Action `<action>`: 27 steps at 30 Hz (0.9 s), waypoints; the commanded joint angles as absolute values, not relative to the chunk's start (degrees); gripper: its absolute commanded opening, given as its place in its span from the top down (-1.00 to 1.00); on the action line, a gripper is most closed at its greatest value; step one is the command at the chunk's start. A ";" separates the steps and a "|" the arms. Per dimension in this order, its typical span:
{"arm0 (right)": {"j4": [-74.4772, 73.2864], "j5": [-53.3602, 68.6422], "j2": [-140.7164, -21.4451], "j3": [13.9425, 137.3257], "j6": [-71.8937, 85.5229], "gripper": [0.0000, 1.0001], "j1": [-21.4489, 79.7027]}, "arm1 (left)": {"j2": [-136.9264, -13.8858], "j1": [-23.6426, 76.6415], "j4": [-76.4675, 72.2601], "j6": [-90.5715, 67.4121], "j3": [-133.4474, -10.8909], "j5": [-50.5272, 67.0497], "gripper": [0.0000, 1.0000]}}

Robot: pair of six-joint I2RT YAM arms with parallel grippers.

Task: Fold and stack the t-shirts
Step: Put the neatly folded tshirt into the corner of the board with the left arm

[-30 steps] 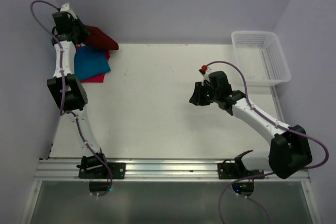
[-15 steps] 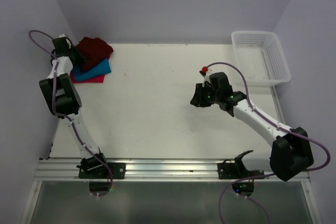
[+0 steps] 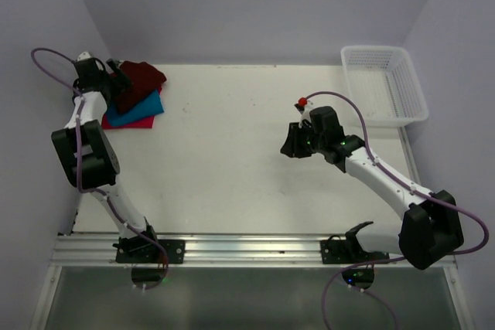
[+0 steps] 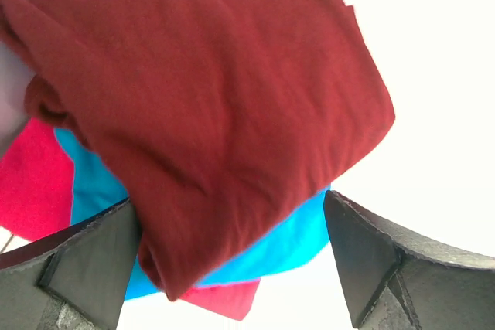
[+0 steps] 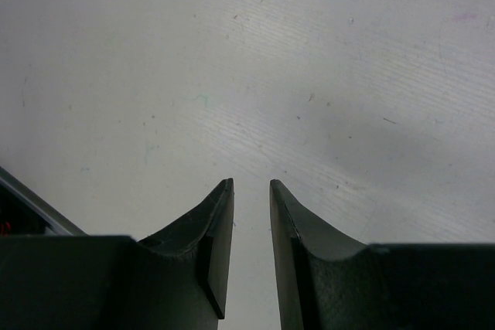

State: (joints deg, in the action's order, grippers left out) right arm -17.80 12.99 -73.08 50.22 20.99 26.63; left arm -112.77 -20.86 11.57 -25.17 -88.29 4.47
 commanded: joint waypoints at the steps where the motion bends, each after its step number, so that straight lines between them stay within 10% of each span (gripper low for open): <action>1: -17.58 13.80 -71.54 50.80 20.48 0.40 26.81 | -104.52 -20.65 4.14 -27.59 -85.52 4.57 -1.00; 10: -17.75 14.33 -72.16 50.98 20.57 0.44 26.89 | -103.70 -20.30 -6.49 -33.47 -88.15 25.09 -1.00; 12: -17.75 14.50 -72.33 50.89 20.65 0.49 26.81 | -107.30 -21.35 -13.68 -39.09 -87.63 31.87 -0.47; 13: -17.75 14.68 -72.33 50.80 20.74 0.55 26.89 | -108.71 -21.88 -16.67 -41.72 -87.28 36.86 0.99; 27: -17.31 14.50 -69.70 47.55 21.45 0.64 26.89 | -127.10 -23.47 -37.88 -59.14 -72.28 41.76 1.00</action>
State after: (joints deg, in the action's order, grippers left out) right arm -18.06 13.23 -71.48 47.77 21.17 26.63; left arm -128.73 -22.81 -30.35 -55.02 -77.32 42.13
